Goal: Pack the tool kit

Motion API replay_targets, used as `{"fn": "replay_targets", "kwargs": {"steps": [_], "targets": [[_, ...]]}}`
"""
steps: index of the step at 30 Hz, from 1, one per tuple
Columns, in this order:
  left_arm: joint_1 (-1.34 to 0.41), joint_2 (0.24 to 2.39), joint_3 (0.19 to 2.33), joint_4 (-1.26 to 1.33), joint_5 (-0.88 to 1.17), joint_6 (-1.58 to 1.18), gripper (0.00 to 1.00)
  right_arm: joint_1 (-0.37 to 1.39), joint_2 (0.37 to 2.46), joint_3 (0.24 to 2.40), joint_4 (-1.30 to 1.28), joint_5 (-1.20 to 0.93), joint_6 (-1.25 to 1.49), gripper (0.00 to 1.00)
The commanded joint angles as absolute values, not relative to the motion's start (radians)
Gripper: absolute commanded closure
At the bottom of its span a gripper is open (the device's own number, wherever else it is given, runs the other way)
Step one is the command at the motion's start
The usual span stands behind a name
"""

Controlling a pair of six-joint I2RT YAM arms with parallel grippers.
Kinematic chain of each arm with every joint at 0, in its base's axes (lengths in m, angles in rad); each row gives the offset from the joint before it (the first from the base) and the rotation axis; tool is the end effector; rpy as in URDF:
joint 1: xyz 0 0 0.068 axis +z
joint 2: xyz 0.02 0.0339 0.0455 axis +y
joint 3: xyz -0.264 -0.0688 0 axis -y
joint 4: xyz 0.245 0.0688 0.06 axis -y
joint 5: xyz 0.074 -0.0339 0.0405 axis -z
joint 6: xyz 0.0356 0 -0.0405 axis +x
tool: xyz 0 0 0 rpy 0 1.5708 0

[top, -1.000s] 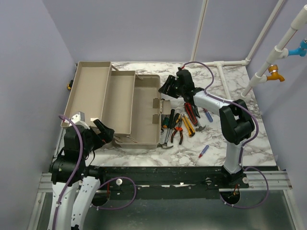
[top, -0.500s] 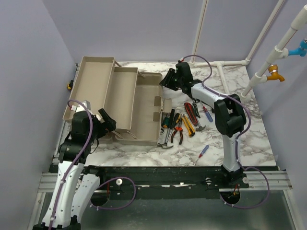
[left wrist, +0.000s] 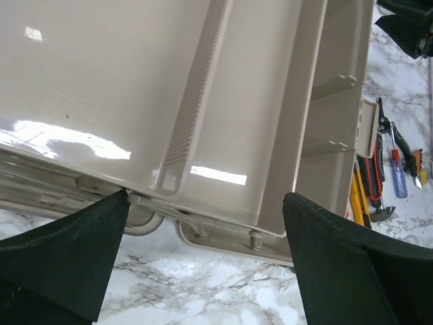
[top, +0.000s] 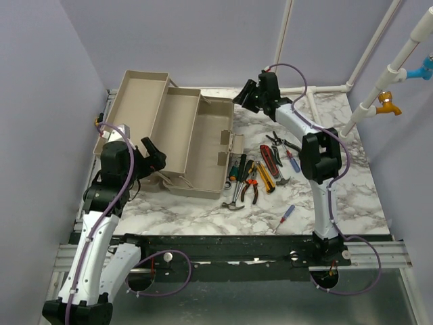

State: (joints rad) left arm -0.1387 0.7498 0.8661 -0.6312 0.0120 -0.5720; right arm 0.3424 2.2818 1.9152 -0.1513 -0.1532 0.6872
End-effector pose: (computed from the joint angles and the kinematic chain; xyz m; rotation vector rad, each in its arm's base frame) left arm 0.1570 -0.0223 0.3275 -0.4477 2.0685 -0.4413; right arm 0.5044 0.1855 0.2277 0.2778 2.1617 0.7685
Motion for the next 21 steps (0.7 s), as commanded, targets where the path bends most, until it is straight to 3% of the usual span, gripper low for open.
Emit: {"fn": "replay_targets", "kwargs": {"steps": [1, 4, 10, 21], "targets": [[-0.138, 0.671, 0.953, -0.641, 0.008, -0.481, 0.01, 0.341, 2.277, 1.975, -0.202, -0.203, 0.678, 0.36], [-0.138, 0.614, 0.977, -0.667, 0.063, -0.435, 0.02, 0.341, 2.200, 1.928, -0.206, -0.168, 0.674, 0.26], [-0.170, 0.612, 0.966, -0.644, 0.295, -0.436, 0.04, 0.341, 1.967, 1.688, -0.193, -0.067, 0.642, 0.26], [-0.795, 0.863, 1.056, -0.540, -0.199, -0.423, 0.05, 0.340, 1.521, 1.131, -0.294, 0.326, 0.658, 0.32]]}}
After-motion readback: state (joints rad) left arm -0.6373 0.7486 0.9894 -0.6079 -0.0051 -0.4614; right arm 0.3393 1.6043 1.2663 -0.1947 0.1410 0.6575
